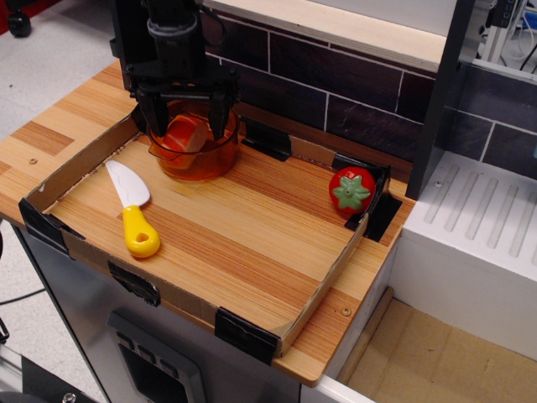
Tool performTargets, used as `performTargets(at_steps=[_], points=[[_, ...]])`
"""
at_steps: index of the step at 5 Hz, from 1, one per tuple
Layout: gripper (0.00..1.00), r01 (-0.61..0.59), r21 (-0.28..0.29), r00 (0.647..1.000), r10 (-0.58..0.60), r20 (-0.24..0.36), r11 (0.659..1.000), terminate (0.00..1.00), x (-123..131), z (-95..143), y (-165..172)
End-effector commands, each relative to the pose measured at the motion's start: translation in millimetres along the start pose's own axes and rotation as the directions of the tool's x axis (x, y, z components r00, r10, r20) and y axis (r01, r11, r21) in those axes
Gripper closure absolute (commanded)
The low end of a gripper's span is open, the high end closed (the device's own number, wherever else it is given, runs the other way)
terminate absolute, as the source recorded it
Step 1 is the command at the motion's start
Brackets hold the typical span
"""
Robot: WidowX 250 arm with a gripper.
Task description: Take sushi out of pot
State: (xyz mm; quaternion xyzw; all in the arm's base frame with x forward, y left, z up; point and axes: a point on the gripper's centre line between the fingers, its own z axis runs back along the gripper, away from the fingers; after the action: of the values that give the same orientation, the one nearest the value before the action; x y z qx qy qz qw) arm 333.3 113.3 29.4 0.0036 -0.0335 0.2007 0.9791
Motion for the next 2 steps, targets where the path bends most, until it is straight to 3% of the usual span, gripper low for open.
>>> performTargets(at_steps=[1,2], points=[[0.0,0.001,0.025,0.999,-0.002,0.042,1.0,0.0,11.9,3.2,8.0],[1.0,-0.004,0.022,0.999,0.003,0.043,1.0,0.0,12.8,3.1,8.9]])
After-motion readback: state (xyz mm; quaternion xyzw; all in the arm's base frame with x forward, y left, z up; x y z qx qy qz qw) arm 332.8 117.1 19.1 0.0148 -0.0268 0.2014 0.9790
